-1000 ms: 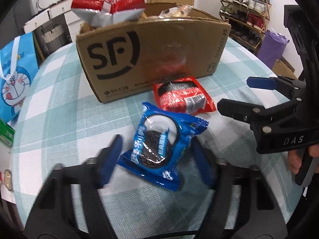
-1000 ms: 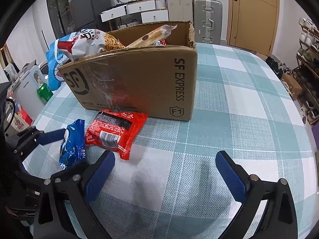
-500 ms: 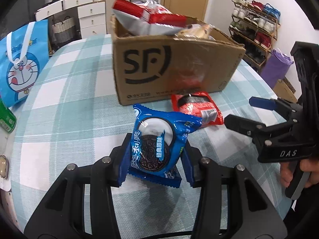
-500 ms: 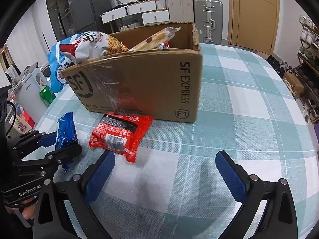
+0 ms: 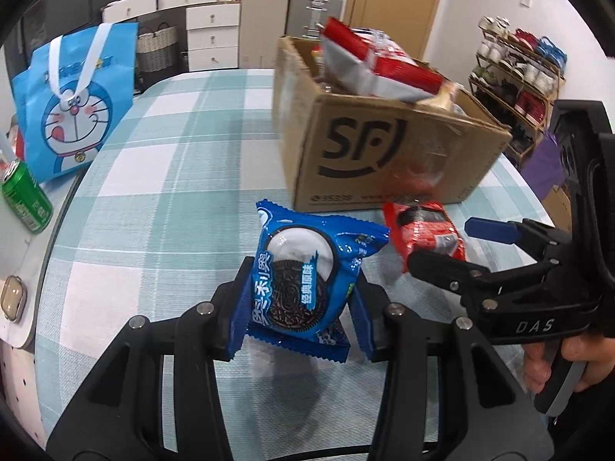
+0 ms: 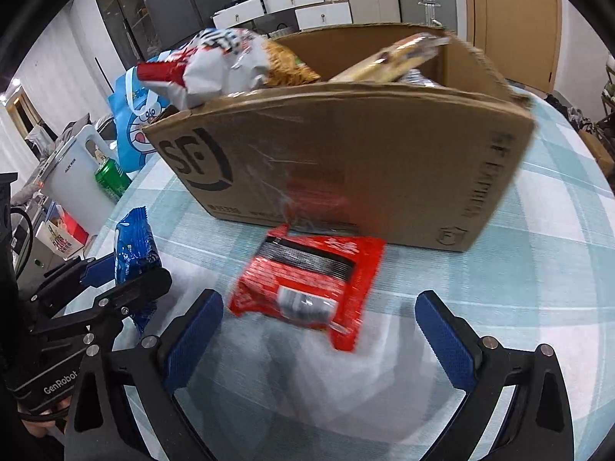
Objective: Organize snacks
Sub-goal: 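Grasp the blue cookie pack with the left gripper while the right grasps the red snack pack, then lift both held packs and carry them over the cardboard box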
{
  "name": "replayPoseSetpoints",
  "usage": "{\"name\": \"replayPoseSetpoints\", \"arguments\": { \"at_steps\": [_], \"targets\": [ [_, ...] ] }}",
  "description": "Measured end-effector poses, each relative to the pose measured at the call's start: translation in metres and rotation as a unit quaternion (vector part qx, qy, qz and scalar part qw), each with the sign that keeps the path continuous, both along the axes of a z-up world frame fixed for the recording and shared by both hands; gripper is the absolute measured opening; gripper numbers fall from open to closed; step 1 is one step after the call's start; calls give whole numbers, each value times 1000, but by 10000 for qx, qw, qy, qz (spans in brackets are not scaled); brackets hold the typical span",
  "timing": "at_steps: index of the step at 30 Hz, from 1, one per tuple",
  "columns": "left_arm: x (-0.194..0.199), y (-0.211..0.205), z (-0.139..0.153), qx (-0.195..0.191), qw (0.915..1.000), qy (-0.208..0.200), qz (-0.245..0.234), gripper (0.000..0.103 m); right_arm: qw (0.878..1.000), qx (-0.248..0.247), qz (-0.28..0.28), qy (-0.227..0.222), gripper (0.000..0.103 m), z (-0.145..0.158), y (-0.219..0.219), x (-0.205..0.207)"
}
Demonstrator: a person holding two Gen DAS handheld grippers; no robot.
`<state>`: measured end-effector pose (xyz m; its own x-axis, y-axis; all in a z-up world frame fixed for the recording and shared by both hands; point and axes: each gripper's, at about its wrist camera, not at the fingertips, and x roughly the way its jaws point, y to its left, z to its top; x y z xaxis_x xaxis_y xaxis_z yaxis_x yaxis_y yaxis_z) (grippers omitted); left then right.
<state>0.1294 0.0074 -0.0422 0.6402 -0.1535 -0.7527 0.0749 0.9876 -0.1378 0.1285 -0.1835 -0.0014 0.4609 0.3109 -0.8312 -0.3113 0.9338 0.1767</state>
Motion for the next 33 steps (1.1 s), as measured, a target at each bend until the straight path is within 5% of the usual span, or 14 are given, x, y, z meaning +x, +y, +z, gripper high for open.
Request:
{"name": "replayPoseSetpoints", "arguments": {
  "at_steps": [4, 5, 12, 21, 33],
  "targets": [
    [-1, 13, 0, -65, 9999, 17, 142, 42, 9999, -136, 39, -7, 97, -4, 16, 6],
    [-1, 14, -1, -74, 9998, 15, 161, 42, 9998, -185, 47, 13, 87, -5, 19, 7],
    [-3, 20, 0, -163, 9995, 2, 261, 42, 9996, -250, 109, -105, 56, -3, 23, 5],
    [-14, 15, 14, -158, 9993, -178, 279, 42, 9992, -54, 135, -381, 55, 7, 12, -16],
    [-27, 0, 53, -61, 9980, -595, 186, 42, 9915, 282, 108, -1268, 55, 63, -12, -51]
  ]
}}
